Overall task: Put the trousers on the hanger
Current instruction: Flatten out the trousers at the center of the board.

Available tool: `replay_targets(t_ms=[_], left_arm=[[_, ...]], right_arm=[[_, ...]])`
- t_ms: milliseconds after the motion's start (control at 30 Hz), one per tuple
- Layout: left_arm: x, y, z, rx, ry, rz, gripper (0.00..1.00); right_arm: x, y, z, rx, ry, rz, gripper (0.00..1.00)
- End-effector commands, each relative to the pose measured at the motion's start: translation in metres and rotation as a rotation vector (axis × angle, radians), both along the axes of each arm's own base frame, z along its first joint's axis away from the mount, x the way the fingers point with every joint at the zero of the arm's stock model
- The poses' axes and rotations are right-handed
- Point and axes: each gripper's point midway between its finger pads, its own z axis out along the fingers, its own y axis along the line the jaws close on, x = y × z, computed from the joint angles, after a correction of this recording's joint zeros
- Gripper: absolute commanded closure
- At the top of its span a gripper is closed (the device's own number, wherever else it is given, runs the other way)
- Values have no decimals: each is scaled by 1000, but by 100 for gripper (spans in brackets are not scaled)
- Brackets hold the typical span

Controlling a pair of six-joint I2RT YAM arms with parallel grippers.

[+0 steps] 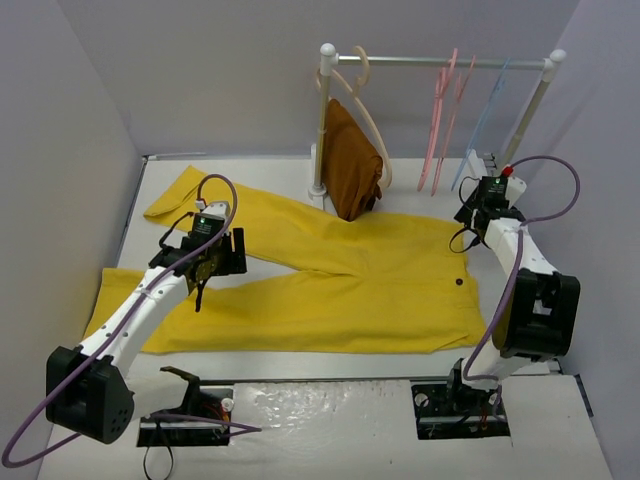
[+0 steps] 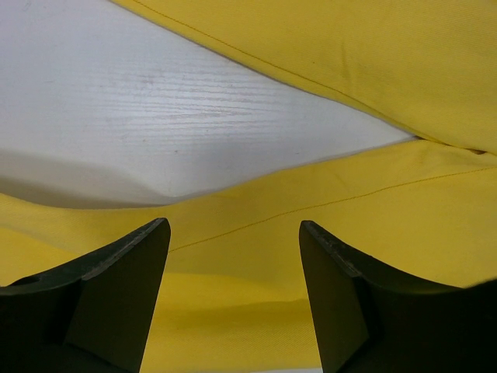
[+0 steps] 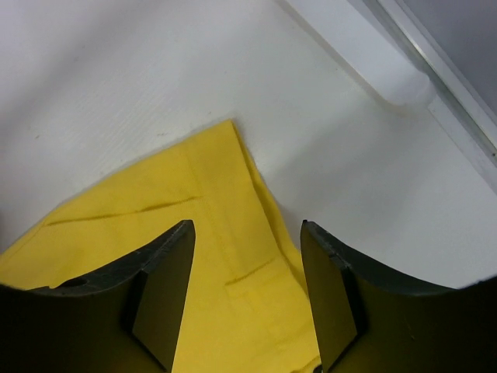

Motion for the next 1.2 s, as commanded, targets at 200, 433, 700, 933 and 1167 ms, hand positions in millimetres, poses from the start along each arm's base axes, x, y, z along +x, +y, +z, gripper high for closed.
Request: replay_targets(t_ms=[200,433,700,933,1167], left_arm=[[12,-3,29,-38,-104,3,36],[10,-5,28,-59,-104,18,36],[-11,5,26,-71,-81,71,36],[-28,14,26,-72,-63,108,36],[-33,18,29,-68,-66,129,36]], right_arm=[[-87,106,-41,145,87,137,41],[-124,134,-83,265,177,132,23],[-135,45,-102,306,228,-149,4],[-112,1,-64,149,126,-236,1],[-91,97,-18,18,66,164,2]])
